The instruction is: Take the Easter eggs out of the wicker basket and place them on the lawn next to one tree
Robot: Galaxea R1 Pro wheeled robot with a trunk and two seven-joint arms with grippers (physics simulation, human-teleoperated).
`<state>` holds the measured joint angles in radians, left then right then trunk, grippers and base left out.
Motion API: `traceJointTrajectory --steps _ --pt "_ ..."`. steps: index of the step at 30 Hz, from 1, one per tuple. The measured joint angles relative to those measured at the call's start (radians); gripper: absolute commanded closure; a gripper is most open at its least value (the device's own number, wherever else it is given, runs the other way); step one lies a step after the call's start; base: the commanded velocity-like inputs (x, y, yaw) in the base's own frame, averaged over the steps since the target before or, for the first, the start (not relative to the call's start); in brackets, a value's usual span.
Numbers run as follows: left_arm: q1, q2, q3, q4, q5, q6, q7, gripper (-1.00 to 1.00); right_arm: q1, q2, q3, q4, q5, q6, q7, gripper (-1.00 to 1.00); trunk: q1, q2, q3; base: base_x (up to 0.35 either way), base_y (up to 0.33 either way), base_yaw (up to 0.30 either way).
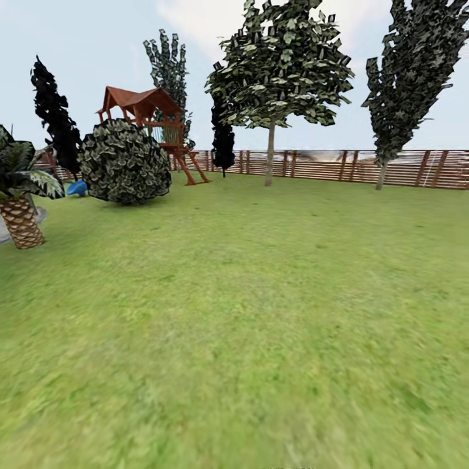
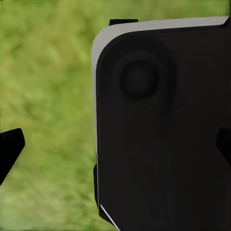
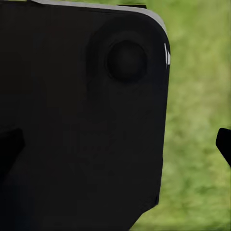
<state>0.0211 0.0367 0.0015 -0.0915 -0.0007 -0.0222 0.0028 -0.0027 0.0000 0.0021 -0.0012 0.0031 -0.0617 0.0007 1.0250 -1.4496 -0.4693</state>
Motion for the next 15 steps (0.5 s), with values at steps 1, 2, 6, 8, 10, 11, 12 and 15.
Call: traceJointTrajectory --steps 1,2,6,8,10,11,12,15 --pt "0.000 0.000 0.000 0.000 0.000 0.000 0.000 -1.00 0.000 0.000 0.000 0.000 -0.001 0.000 0.000 -1.00 0.000 0.000 0.000 0.000 0.000 -0.274" --pt "0.000 0.000 0.000 -0.001 0.000 0.000 0.000 -1.00 0.000 0.000 -0.002 0.000 -0.003 0.001 0.000 -1.00 0.000 0.000 0.000 0.000 0.000 -0.275" --pt "0.000 0.000 0.000 -0.011 -0.001 -0.001 0.000 -1.00 0.000 -0.004 -0.005 -0.001 -0.006 0.002 0.004 -1.00 0.000 0.000 0.000 0.000 0.000 -0.275" --pt "0.000 0.000 0.000 -0.020 -0.002 0.000 0.000 -1.00 0.000 -0.006 -0.007 -0.002 -0.007 0.001 0.004 -1.00 0.000 0.000 0.000 0.000 0.000 -0.276" --pt "0.000 0.000 0.000 -0.026 -0.002 -0.001 0.000 -1.00 -0.001 -0.007 -0.007 -0.016 -0.007 0.001 0.004 -1.00 0.000 0.000 0.000 0.000 0.000 -0.276" --pt "0.000 -0.001 0.000 -0.035 -0.003 0.000 0.000 -1.00 -0.001 -0.006 -0.007 -0.023 -0.007 0.000 0.004 -1.00 0.000 0.000 0.000 0.000 0.000 -0.277" --pt "0.000 -0.002 0.000 -0.045 -0.003 0.000 0.000 -1.00 -0.001 -0.005 -0.007 -0.028 -0.007 0.000 0.003 -1.00 0.000 0.000 0.000 0.000 0.000 -0.277" --pt "0.000 -0.003 0.000 -0.091 -0.004 0.000 0.000 -1.00 -0.002 -0.002 -0.006 -0.062 -0.006 -0.011 0.002 -1.00 0.000 0.000 0.000 0.000 0.000 -0.277"
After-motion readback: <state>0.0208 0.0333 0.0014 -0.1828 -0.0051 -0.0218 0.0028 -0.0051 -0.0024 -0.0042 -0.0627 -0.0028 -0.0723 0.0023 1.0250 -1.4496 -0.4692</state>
